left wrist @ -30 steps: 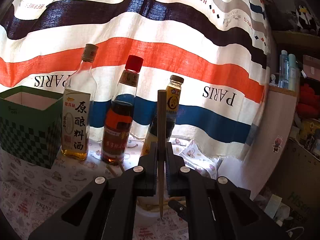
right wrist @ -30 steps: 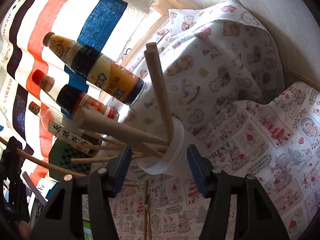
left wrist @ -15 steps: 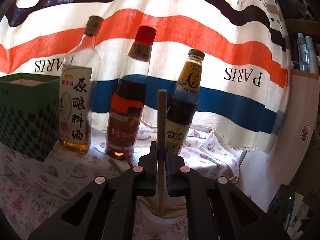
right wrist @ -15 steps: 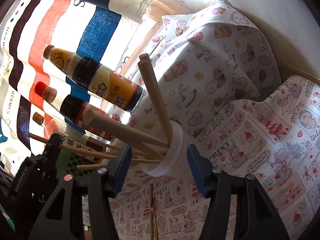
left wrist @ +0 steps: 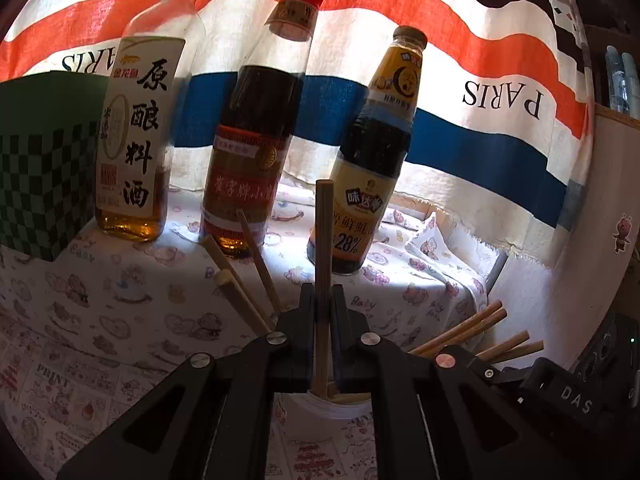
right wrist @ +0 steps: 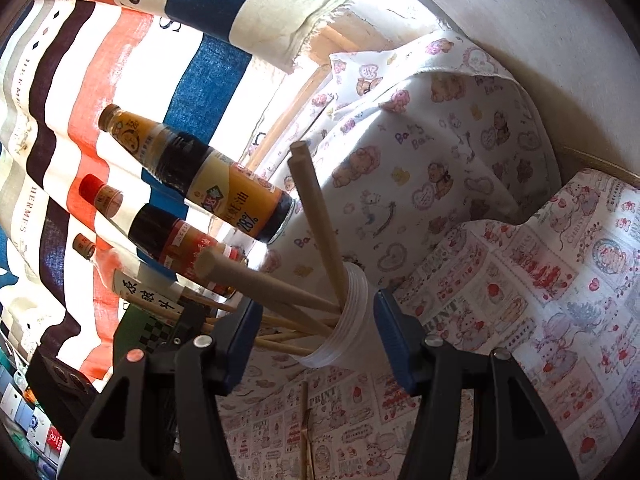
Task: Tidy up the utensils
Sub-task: 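Lower both held chopsticks into the clear cup and open both grippers, then close the left gripper on the last chopstick while the right moves down toward the gold fork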
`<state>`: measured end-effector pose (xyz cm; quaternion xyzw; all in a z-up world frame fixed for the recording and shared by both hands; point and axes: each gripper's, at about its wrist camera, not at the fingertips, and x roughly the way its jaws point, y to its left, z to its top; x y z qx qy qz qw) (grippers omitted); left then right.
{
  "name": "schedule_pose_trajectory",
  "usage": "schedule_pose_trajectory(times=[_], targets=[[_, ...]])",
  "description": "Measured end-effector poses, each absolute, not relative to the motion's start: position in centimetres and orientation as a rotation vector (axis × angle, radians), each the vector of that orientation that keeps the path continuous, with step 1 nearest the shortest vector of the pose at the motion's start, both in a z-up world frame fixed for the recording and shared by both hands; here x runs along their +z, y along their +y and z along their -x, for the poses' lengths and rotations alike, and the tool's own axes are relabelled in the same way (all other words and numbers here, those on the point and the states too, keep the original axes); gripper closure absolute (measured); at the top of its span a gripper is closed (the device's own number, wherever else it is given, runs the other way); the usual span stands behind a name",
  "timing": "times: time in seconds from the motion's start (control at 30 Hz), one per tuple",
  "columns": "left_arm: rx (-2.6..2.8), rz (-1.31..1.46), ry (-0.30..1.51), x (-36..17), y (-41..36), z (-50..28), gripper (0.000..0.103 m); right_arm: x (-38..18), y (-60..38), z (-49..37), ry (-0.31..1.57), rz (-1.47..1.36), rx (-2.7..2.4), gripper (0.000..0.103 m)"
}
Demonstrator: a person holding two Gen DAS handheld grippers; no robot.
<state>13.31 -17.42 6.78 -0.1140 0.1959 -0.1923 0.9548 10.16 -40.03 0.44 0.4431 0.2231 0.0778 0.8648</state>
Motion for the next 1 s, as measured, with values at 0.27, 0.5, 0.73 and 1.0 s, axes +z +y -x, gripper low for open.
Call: schedule_pose_trajectory(times=[0.27, 0.5, 0.73, 1.0], targets=[[-0.441, 0.225, 0.383, 6.3, -17.0, -12.6, 0.09, 0.7, -39.4, -9.9, 0.473, -0.892, 0.17, 0.047], [-0.399, 0.086, 0.319, 7.5, -14.9, -8.2, 0.075, 1.9, -38.5, -8.9, 0.437, -0.855, 0.204, 0.046], [-0.345, 0.069, 0.299, 7.7, -10.3, -3.6, 0.067, 2.8, -36.2, -7.9, 0.483, -0.749, 0.164, 0.046], [-0.308, 0.023, 0.374, 6.0, -7.5, -1.8, 0.067, 3.9, -31.7, -6.2, 0.575, -0.516, 0.181, 0.046]])
